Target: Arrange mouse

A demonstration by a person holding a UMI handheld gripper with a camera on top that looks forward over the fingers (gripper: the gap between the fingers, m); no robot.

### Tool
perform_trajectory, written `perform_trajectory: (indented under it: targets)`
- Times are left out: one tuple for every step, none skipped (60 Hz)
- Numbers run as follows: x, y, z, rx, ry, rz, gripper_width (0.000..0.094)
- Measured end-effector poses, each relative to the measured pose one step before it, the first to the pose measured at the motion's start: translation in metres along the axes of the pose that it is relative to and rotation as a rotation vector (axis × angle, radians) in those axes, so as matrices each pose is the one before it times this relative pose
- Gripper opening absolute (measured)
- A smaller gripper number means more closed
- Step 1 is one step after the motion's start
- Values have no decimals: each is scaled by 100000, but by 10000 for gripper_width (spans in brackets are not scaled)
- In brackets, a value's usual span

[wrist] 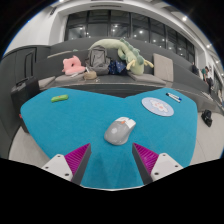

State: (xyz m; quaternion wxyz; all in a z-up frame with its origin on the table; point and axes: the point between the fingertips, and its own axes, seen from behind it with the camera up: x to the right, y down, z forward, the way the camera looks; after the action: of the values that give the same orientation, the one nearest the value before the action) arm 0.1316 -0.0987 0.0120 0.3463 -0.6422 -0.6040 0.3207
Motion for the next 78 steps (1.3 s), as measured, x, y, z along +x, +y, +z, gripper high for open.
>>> perform_trajectory:
  targets:
    - [59, -190, 345, 110, 108, -176, 844]
    - [67, -174, 337, 135, 119, -213, 845]
    - [42, -186, 350, 115, 137, -194, 845]
    - [59, -163, 333, 132, 162, -224, 844]
    - [43, -185, 355, 165, 143, -219, 844]
    - [47, -222, 350, 154, 133, -154, 845]
    - [59, -208, 360, 142, 68, -68, 843]
    - [29, -216, 361, 95, 5, 24, 842]
    - [25, -182, 354, 16, -46, 37, 843]
    - [53, -127, 308, -179, 5, 73, 844]
    - [21, -114, 359, -272, 52, 88, 843]
    - [36, -113, 368, -202, 62, 44, 843]
    - [22, -138, 385, -94, 103, 48, 844]
    - [45, -153, 371, -98, 146, 68, 843]
    - [80, -92, 351, -150, 131, 163, 844]
    - [24, -116, 336, -179, 63, 212, 844]
    - [-6, -141, 349, -171, -35, 233, 844]
    - [7, -108, 389, -226, 7, 163, 845]
    - [-12, -105, 331, -267, 10, 108, 844]
    - [5, -90, 331, -325, 37, 108, 844]
    - [175, -78, 297, -418, 259, 109, 853]
    - [133, -88, 293, -292, 470, -78, 859]
    - [99, -153, 320, -59, 416, -41, 864]
    - [108, -176, 329, 57, 383, -32, 860]
    - [31, -174, 273, 4, 200, 40, 862]
    - [-19, -139, 334, -76, -20, -20, 858]
    - [-48, -132, 336, -78, -92, 11, 859]
    - [-48, -141, 353, -82, -65, 81, 858]
    - [-31, -155, 345, -112, -80, 116, 859]
    - [-20, -145, 310, -200, -84, 151, 861]
    - [-55, -121, 276, -190, -49, 213, 860]
    - [-38, -128, 292, -188, -5, 239, 860]
    - [-17, -124, 310, -175, 10, 260, 860]
    - [-34, -89, 263, -241, -12, 231, 859]
    - [11, -52, 95, -296, 32, 9, 859]
    - [-25, -51, 251, -310, -29, -23, 858]
    - [-21, -77, 223, -193, -36, -44, 860]
    - [0, -63, 235, -167, -17, 15, 858]
    - [-33, -90, 235, -141, -18, 40, 859]
    - [-37, -87, 226, -105, -32, -22, 859]
    - [-160, -111, 267, -45, -35, 1, 859]
    - [-69, -104, 198, -23, -105, -73, 860]
    - [-74, -102, 204, 84, -139, -59, 860]
    - [-111, -126, 191, 78, -176, 18, 858]
    - [-116, -109, 142, 47, -203, 59, 860]
    - [-125, -89, 166, 10, -247, 122, 859]
    - [-150, -85, 168, -14, -306, 90, 859]
    - [-148, -82, 143, -13, -371, 26, 860]
    - [-137, -81, 122, 10, -351, -27, 858]
    - [-95, -73, 122, 70, -289, -43, 860]
    - [-89, -52, 95, 44, -196, -106, 860]
    - [-42, -26, 72, -46, -118, -133, 859]
    - [-12, -12, 76, -38, -19, -260, 856]
    - [10, 10, 52, 5, 65, -247, 851]
    - [20, -10, 46, 64, 81, -278, 845]
    - [51, 36, 36, 48, 97, -285, 837]
    - [49, 64, 4, -85, 173, -307, 829]
    - [73, 0, 155, 7, 181, -153, 817]
    - [46, 7, 28, 52, 116, -68, 796]
    - [-8, 1, 33, 10, -92, 29, 785]
    - [13, 10, 42, -117, -108, 43, 703]
    - [64, 71, 21, -439, 177, -84, 622]
    - [159, 42, 26, -377, 404, -250, 540]
    - [-195, 18, -54, -498, -741, 234, 459]
    - [-40, 79, -56, -543, -96, -113, 457]
    - [-31, -21, -7, -439, -284, -682, 436]
    - [-24, -74, -26, -225, -341, -770, 420]
    - [-28, -102, -11, -120, -482, -745, 409]
    - [-4, -73, -20, -70, -499, -637, 401]
    - [-12, -39, -23, -95, -568, -349, 377]
    - [85, -84, -55, -45, -66, 19, 358]
    - [96, -79, -88, -212, -45, 130, 350]
    - [153, -195, -130, 15, 77, -18, 343]
    - [146, -338, -163, 314, 37, -169, 340]
    - [166, -512, -191, 786, -89, -178, 341]
    - [175, -684, -220, 1293, -132, 200, 339]
    - [111, -804, -247, 1563, -419, 632, 339]
    - [169, -867, -230, 1410, -603, 449, 339]
